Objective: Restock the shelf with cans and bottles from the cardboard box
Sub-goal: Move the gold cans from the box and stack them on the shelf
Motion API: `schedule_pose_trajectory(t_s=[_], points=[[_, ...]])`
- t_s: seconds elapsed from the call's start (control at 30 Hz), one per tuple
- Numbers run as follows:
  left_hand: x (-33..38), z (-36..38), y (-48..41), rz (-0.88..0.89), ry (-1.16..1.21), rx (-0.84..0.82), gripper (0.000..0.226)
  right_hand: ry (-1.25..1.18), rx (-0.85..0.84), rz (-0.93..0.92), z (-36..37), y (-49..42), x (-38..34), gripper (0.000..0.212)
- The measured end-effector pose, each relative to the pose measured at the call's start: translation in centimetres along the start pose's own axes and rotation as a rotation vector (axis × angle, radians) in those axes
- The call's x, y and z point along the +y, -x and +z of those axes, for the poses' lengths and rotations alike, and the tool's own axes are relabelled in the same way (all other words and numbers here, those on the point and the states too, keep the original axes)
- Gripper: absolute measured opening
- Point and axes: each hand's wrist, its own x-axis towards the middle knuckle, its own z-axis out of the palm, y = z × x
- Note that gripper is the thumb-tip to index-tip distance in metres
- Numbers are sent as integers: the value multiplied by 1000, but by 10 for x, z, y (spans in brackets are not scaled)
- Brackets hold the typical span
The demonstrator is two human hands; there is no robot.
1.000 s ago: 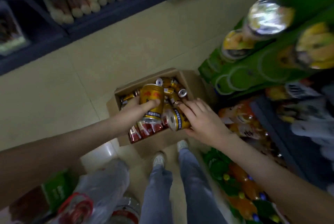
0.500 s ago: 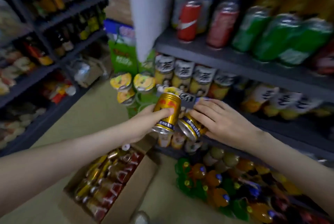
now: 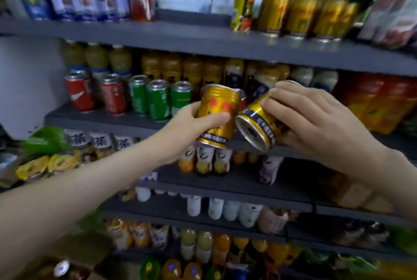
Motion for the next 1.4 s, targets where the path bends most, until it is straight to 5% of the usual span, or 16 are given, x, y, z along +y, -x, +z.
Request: schedule_pose_trajectory(t_s=[0.1, 0.23, 0.33, 0.63, 0.97, 1.03, 1.1, 1.27, 1.4], points=[[55, 8, -18, 136, -20, 1, 24, 121, 34, 28, -20, -3, 37, 54], [110, 17, -38, 249, -127, -57, 49, 247, 44, 91, -40, -23, 74, 64], [132, 21, -57, 324, -184, -19, 37, 321, -10, 92, -44, -39, 105, 67], [140, 7, -119, 393, -85, 127, 34, 444, -338, -26, -10, -73, 181, 77], [139, 30, -158, 406, -155, 145, 27, 454, -367, -234, 21, -73, 210, 64], [137, 37, -164, 395, -173, 155, 26, 424, -347, -143, 21, -69, 215, 78], [137, 43, -170, 384, -184, 163, 26, 195, -318, 146, 19, -65, 220, 87], [136, 58, -180, 358, -171, 196, 30, -762, -298, 843, 20, -64, 222, 46], [136, 66, -186, 317, -193, 187, 31, -938, -307, 916, 30, -66, 219, 62]])
